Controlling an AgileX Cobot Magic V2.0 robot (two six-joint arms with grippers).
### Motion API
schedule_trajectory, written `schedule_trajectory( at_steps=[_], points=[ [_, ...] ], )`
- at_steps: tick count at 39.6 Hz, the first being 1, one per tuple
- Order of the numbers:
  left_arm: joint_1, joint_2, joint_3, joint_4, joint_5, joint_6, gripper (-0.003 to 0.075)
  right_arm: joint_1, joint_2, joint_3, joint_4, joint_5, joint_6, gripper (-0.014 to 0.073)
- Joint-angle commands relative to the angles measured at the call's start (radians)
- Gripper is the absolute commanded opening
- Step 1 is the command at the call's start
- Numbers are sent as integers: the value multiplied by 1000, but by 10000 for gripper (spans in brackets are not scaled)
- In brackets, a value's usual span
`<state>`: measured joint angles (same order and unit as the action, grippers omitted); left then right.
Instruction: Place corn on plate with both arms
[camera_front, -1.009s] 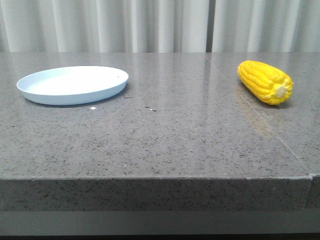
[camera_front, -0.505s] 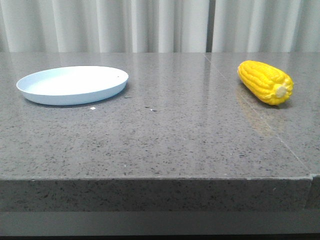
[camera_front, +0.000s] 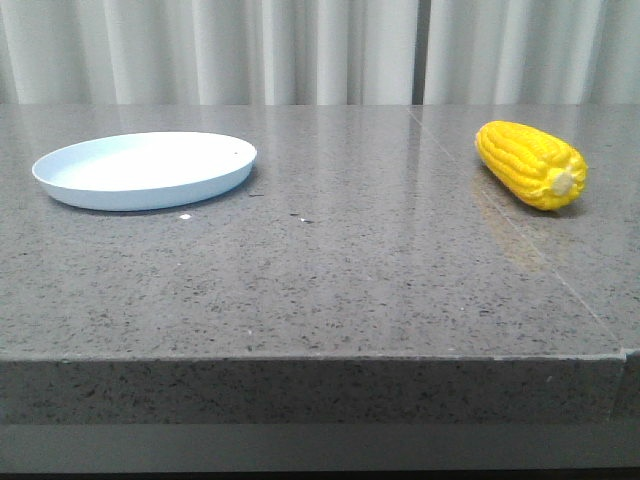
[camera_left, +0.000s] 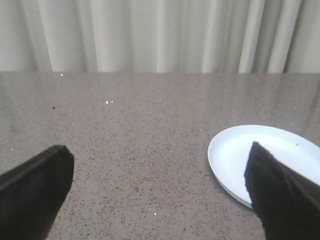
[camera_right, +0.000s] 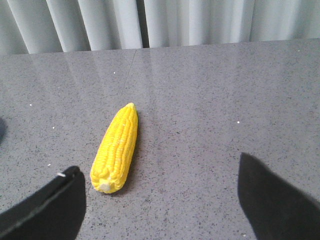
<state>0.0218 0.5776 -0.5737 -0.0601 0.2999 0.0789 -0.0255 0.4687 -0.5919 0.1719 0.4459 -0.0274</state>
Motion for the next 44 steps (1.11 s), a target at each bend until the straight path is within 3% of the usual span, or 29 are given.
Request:
schedule_trajectory(
  at_steps=[1, 16, 29, 39, 44],
  points=[
    [-2, 111, -122, -10, 10, -5, 671, -7, 6, -36, 5, -70, -7, 641],
    [-140, 567, -529, 6, 317, 0, 671, -7, 6, -36, 5, -67, -7, 641],
    [-144, 1011, -923, 10, 695, 0, 671, -7, 6, -36, 5, -67, -7, 641],
    [-177, 1218, -1047, 10, 763, 0, 667, -7, 6, -36, 5, -67, -7, 641],
    [-177, 1261, -1061, 10, 764, 0, 599, -7, 6, -36, 5, -67, -7, 641]
  ],
)
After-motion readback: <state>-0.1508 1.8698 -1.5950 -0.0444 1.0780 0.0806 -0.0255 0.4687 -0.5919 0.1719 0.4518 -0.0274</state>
